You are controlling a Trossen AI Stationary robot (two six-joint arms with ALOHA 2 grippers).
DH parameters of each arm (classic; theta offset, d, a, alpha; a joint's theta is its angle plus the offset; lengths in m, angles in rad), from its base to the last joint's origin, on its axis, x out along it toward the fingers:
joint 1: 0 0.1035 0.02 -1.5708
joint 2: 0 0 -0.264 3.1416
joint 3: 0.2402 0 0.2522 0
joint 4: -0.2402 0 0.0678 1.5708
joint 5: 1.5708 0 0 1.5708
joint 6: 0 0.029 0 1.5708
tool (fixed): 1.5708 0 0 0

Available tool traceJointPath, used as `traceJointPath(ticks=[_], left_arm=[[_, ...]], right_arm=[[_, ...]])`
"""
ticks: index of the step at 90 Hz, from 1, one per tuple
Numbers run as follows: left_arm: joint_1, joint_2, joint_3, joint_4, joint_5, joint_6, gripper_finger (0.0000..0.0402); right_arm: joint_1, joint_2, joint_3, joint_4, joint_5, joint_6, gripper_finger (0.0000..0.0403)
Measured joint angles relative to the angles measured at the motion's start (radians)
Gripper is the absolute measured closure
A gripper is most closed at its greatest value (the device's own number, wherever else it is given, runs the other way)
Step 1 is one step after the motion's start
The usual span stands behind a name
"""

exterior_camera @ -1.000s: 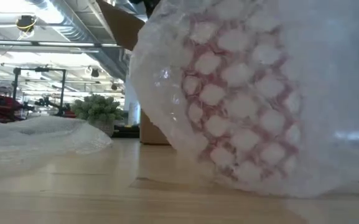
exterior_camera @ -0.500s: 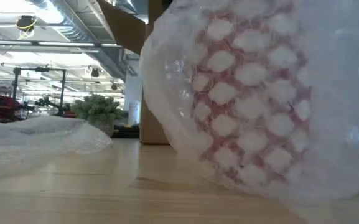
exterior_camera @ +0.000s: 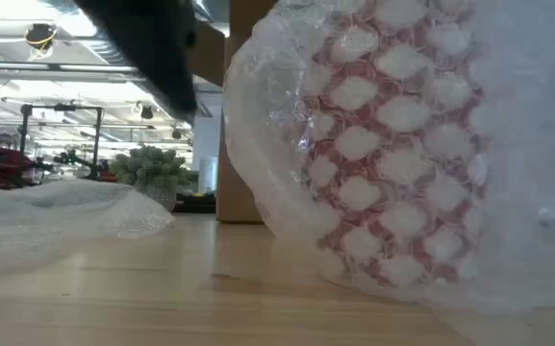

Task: Wrap mug
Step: Wrap the red mug with transparent bubble wrap

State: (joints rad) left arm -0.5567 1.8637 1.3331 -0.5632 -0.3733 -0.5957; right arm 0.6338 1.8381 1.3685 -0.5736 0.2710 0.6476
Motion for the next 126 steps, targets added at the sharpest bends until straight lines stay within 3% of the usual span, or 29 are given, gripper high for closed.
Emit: traceJointPath(ticks=[13,33,50,79,95,106,126], left_arm=[[0.014,-0.004,-0.071,0.288,-0.009,0.049,0.0402],[0.027,-0.009,-0.075,0.459,-0.019,0.143,0.0402],[0.027,-0.010,-0.060,0.448,0.020,0.151,0.0402],[0.001,-0.052,-0.059,0.251,0.073,0.082,0.0402],[-0.003,-0.090,-0.057,0.392,-0.015,0.125,0.0402],[0.015,-0.063,-0.057,0.506,0.036,0.185,0.0402],[0.062,0.013,-0.057,0.521,0.093,0.161,0.0402]], right_arm=[[0.000,-0.001,0.000,0.000,0.003,0.001,0.0403],[0.001,-0.001,0.000,0.000,0.006,0.001,0.0403],[0.001,-0.002,0.001,0.002,0.006,0.001,0.0403],[0.001,-0.002,0.002,0.038,0.018,-0.004,0.0403],[-0.002,0.020,0.002,0.065,0.023,-0.024,0.0403],[-0.007,0.045,0.001,0.083,0.003,-0.025,0.0403],[-0.008,0.047,0.001,0.101,0.009,-0.030,0.0403]])
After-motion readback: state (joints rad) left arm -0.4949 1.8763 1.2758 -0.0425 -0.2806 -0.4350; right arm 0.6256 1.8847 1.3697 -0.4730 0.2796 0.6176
